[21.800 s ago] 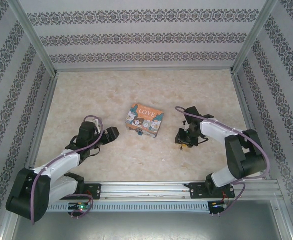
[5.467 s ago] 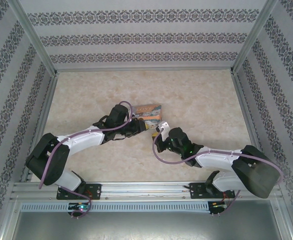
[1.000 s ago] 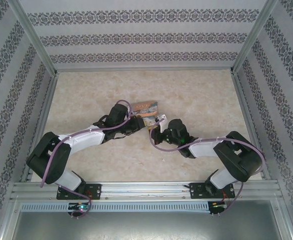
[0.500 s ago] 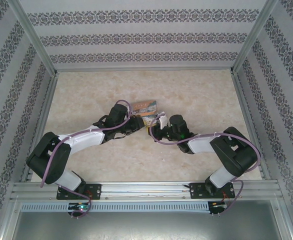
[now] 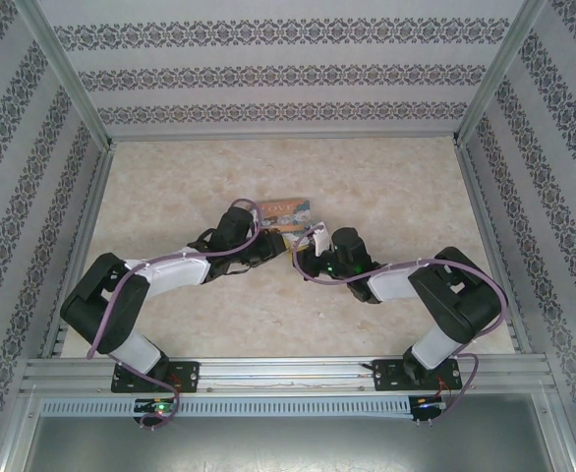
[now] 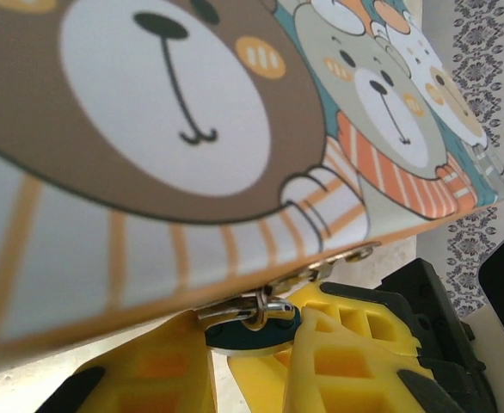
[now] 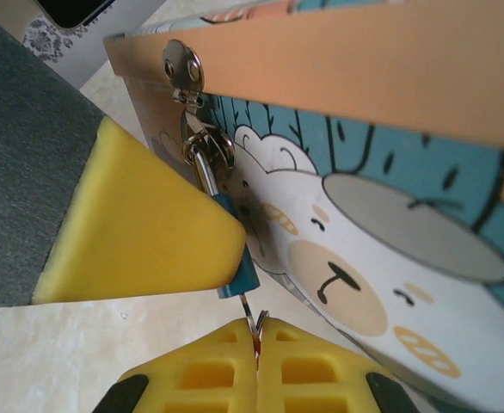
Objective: Unlock a padlock with a key
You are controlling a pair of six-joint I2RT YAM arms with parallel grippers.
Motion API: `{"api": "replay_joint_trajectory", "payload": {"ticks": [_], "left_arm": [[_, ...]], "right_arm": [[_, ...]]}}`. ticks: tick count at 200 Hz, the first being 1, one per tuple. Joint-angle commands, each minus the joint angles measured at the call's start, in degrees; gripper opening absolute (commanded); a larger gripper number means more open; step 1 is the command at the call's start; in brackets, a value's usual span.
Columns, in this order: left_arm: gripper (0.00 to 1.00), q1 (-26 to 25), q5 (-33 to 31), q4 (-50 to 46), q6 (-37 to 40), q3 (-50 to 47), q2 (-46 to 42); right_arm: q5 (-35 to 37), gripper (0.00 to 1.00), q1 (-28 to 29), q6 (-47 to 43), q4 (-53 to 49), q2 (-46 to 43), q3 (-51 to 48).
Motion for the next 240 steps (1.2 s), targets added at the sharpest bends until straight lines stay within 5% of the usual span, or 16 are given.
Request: {"api": "replay_joint_trajectory", "payload": {"ticks": [1, 68, 164, 240], "left_arm": [[0.18, -1.1, 5.1, 3.0, -0.1, -0.7, 2.0], [0.2, -1.1, 5.8, 6.9, -1.3, -0.5, 6.5], [0.39, -0.8, 4.0, 5.6, 0.8, -2.0, 3.9], [0.57, 0.4, -0.2, -0.6, 4.7, -3.6, -6.3]], "right_arm": [[1.9, 0.0, -0.8, -0.1, 6.0, 0.7, -0.5], [2.3, 0.0, -1.0, 1.1, 5.3, 2.4, -2.1], [3.9, 0.0, -1.1, 2.6, 5.5, 3.9, -4.2], [3.9, 0.0, -1.1, 3.6, 5.1, 2.8, -4.9]]}}
